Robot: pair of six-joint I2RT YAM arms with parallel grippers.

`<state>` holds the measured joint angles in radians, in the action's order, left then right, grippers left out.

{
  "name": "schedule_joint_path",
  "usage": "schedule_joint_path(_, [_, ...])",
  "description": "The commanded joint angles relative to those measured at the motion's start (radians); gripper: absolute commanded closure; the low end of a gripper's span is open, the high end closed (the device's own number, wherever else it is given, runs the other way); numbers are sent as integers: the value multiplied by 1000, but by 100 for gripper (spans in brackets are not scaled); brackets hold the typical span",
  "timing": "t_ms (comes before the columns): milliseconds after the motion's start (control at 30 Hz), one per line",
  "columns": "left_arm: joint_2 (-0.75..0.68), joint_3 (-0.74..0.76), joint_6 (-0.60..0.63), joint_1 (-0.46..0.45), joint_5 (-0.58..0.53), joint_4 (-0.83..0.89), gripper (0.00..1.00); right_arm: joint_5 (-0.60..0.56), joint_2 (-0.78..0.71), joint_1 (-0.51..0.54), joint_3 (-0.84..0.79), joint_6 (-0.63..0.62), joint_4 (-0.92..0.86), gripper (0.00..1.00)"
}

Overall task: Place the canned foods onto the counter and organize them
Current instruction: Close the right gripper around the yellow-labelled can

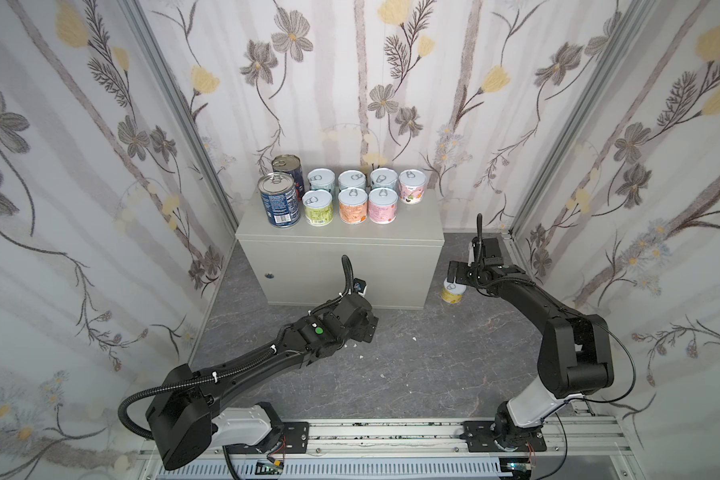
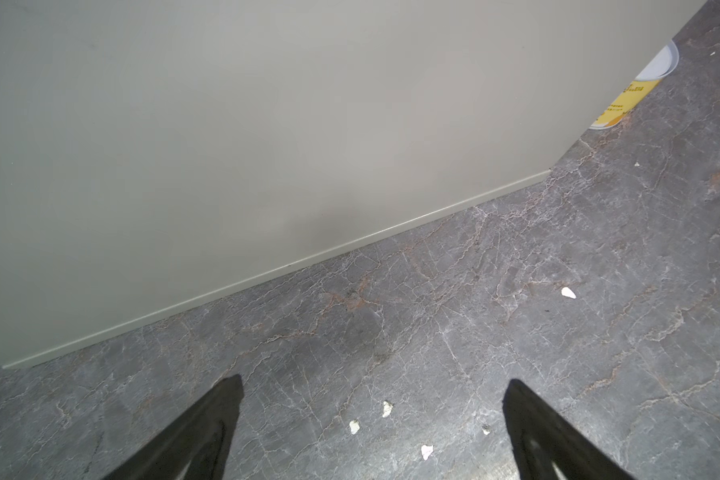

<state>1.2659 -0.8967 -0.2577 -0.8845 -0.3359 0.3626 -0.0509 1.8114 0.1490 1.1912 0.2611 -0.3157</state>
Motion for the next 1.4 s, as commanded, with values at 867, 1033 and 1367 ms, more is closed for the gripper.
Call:
schedule_joint_path(867, [84,-29,9,24,48,-31,0,14,244,14,83,-3,9,7])
schedule_joint_path(1033, [104,-36,6,27,60,-33,0,3,271,14,106,-30,-60,1])
schedule_joint_path(1367, [107,-34,6,31,62,-33,0,14,325,17,166,-54,-151,2])
